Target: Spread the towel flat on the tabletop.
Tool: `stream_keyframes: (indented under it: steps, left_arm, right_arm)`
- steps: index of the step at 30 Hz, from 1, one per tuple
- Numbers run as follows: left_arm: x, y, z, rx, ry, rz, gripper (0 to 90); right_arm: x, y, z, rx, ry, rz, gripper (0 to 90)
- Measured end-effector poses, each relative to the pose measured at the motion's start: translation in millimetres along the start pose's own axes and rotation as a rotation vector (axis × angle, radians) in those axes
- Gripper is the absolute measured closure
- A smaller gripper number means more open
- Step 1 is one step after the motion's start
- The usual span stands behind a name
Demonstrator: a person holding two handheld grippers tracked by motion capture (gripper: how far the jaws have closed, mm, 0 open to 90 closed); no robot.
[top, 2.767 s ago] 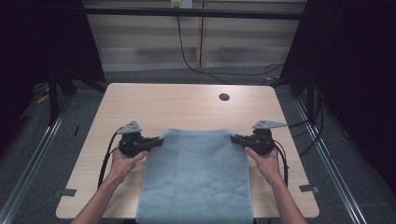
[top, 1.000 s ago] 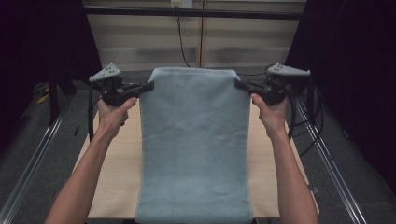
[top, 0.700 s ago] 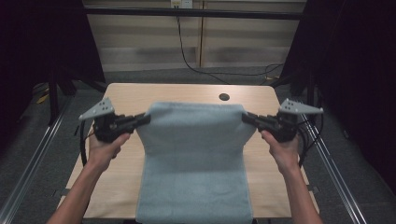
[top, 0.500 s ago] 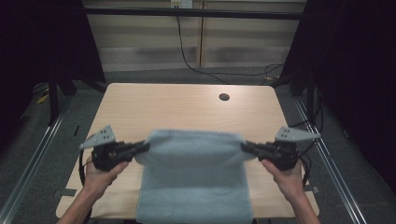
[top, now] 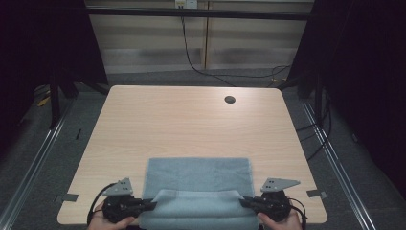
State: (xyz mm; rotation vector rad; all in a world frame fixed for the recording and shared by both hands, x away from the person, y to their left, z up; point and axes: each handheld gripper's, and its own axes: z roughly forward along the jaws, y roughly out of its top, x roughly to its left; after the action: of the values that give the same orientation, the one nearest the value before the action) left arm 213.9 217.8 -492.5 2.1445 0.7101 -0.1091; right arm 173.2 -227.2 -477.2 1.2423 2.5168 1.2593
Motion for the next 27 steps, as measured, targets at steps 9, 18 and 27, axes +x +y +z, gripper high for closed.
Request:
stream_keyframes:
  steps: [9,18,27]
  left_arm:
    - [42.4,23.0,19.9,-0.043,0.111,-0.042,84.9]
    - [125.2,79.5,47.2,-0.083,0.234,-0.069,85.2]
    - [179.8,112.9,56.0,-0.085,0.301,-0.143,85.0]
  right_arm:
    - [-30.7,19.2,28.8,0.035,-0.074,0.041,87.3]
    - [-91.8,80.7,73.2,0.001,-0.170,0.065,87.2]
    - [-143.4,124.3,111.2,-0.091,-0.204,0.139,87.2]
